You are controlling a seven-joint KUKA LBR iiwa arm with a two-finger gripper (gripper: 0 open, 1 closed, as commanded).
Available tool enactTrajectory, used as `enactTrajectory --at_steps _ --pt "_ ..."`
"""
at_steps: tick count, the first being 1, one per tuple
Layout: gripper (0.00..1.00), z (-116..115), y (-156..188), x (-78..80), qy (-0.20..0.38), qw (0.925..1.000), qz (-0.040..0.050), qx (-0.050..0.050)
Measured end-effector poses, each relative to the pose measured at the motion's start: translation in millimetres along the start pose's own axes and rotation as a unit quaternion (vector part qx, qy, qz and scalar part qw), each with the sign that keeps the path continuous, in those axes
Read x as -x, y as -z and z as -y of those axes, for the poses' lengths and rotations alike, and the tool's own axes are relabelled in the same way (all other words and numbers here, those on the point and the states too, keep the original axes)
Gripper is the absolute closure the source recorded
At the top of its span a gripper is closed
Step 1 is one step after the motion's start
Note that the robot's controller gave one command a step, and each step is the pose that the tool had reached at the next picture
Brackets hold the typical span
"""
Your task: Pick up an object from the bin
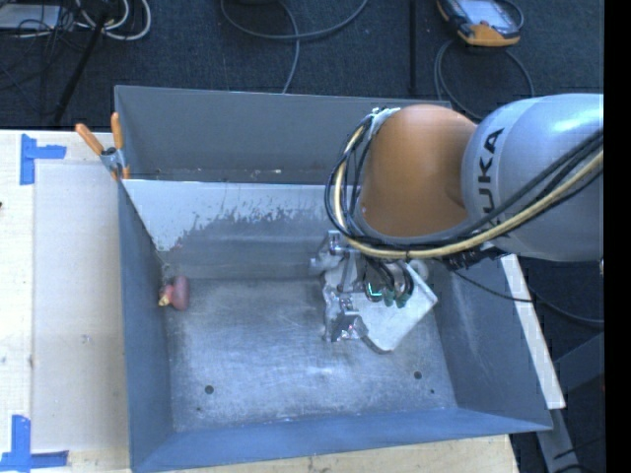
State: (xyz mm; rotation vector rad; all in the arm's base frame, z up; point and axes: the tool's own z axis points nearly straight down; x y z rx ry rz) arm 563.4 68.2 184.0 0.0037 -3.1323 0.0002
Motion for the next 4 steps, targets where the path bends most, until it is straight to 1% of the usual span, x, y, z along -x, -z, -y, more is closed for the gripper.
enactTrajectory --at_steps 1,2,3,4 --pt "0.00 76.4 -35.9 20.0 -0.025 0.9997 0.0025 -0.001" --pt "0.00 97.4 -87.8 25.1 -0.068 0.9977 0.0025 0.005" --pt "1.00 103.9 -91.3 24.8 -0.072 0.9974 0.0039 0.001" --pt "1.00 105.8 27.2 19.1 -0.084 0.9964 0.0087 0.001"
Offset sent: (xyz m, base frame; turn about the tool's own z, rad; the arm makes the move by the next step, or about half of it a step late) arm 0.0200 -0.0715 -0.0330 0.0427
